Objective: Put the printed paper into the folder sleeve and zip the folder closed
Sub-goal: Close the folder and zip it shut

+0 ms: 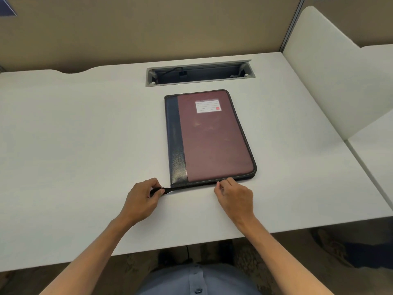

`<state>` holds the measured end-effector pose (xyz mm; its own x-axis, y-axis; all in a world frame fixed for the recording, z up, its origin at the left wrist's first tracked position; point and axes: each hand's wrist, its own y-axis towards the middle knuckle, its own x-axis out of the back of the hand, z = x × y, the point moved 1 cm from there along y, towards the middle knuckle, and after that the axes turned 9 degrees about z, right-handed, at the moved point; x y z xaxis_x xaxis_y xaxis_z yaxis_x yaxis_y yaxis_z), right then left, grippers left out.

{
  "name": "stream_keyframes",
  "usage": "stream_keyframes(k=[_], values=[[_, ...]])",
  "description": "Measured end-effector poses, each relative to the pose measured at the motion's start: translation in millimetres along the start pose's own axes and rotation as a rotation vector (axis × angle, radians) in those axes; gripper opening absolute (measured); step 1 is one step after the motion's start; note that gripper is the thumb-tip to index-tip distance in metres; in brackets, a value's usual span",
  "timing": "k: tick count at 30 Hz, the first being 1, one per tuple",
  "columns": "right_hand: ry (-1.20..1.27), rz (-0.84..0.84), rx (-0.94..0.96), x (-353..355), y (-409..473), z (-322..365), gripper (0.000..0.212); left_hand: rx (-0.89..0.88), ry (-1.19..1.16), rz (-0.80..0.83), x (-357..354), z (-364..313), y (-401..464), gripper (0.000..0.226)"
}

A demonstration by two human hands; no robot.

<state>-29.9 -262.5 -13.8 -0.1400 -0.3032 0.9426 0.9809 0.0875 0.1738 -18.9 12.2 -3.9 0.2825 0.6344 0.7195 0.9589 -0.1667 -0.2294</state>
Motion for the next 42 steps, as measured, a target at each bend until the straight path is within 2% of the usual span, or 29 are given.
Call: stream_keyframes(k=[8,12,14,17,19,23,27,30,37,42], values=[[-0.034,-0.087,-0.125,18.9,-7.8,-77.6,0.022,0.053,0.012,-0.04,2.5,4.5,-3.8,0.023],[-0.002,-0.055,-0.062,21.0,-6.9,-89.8,0.014,0.079,0.069,-0.048,2.3,-2.8,-4.0,0.018],[0.073,-0.028,-0.059,20.8,-7.2,-91.5,0.011,-0.052,0.265,-0.159,0.2,-13.4,-3.3,0.01],[0.145,-0.003,-0.054,22.5,-10.1,-93.2,0.008,-0.267,0.459,-0.291,-19.7,-39.3,7.5,0.047],[0.159,-0.002,-0.044,23.0,-11.7,-93.1,0.006,-0.403,0.527,-0.265,-44.7,-66.2,20.6,0.057],[0.164,0.0,-0.02,24.5,-11.8,-93.5,0.006,-0.613,0.705,-0.1,-101.9,-118.2,53.9,0.063],[0.161,0.006,0.002,24.3,-13.1,-96.7,0.007,-0.64,0.809,-0.079,-127.5,-142.2,74.5,0.054],[0.13,-0.019,0.038,23.6,-13.7,-101.5,0.008,-0.698,0.832,-0.167,-129.3,-137.5,74.3,0.044],[0.124,-0.123,-0.024,24.9,14.0,-115.3,0.013,-0.824,0.725,-0.319,-132.3,-139.3,65.0,0.034],[0.107,-0.112,0.043,25.5,47.4,-123.0,0.014,-0.846,0.672,-0.341,-131.1,-140.9,63.8,0.032]])
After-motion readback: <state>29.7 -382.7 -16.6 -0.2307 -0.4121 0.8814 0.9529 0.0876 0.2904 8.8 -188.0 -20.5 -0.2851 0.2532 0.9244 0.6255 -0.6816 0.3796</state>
